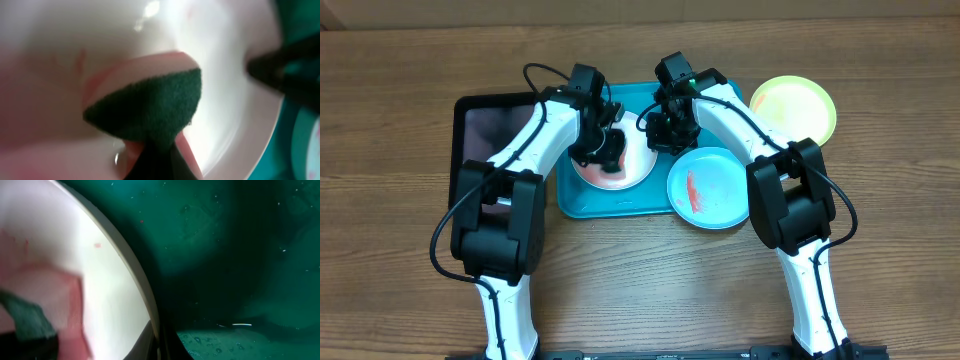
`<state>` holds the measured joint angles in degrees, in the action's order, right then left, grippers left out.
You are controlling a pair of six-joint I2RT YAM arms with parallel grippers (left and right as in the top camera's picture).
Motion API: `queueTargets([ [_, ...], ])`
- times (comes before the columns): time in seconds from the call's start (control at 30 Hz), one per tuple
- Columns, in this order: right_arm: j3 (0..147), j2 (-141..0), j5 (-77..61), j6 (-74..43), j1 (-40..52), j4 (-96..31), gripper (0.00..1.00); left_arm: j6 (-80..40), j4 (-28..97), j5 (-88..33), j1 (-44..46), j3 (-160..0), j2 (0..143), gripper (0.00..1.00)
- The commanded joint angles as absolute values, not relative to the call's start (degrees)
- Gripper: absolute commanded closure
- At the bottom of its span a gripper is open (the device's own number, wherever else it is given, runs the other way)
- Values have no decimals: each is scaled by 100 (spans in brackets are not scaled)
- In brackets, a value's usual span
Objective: Clean dirty plates on tray and stack at the side
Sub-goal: 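Scrub the white plate with the sponge in the left gripper, then keep scrubbing the white plate's stained center with the left gripper sponge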
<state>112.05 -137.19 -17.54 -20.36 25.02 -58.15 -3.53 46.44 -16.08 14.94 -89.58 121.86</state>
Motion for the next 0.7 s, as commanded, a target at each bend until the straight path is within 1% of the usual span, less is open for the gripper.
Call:
queueTargets([
  [0.0, 11131, -13646, -1682, -2080, 2502, -5878, 96, -899, 4115, -1181, 1540, -8943, 12256, 96],
  [0.1, 11131, -13646, -1682, -2078, 2502, -5881, 96, -1520, 3966, 200, 1542, -8943, 12256, 96],
  [0.17, 11131, -13646, -1680, -2078, 2502, -5881, 96, -1837, 4160, 963, 1540, -8943, 12256, 96],
  [0.27, 11131, -13646, -1678, -2060, 2502, -5874, 96, -1890, 4672, 1238, 1540, -8943, 12256, 96],
  [0.37, 11131, -13646, -1678, -2062, 2502, -5854, 96, -1796, 5387, 834, 1564, -8943, 12256, 96],
  [0.47, 11131, -13646, -1680, -2062, 2502, -5857, 96, -1166, 5846, -231, 1619, -8943, 12256, 96],
  [0.57, 11131, -13646, -1682, -2062, 2502, -5883, 96, -364, 5909, -1540, 1669, -8943, 12256, 96],
  [0.6, 11131, -13646, -1682, -2062, 2502, -5898, 96, -257, 5854, -1754, 1684, -8949, 12256, 96],
  [0.67, 11131, -13646, -1684, -2062, 2502, -5933, 96, -322, 5616, -1780, 1704, -8971, 12256, 96],
])
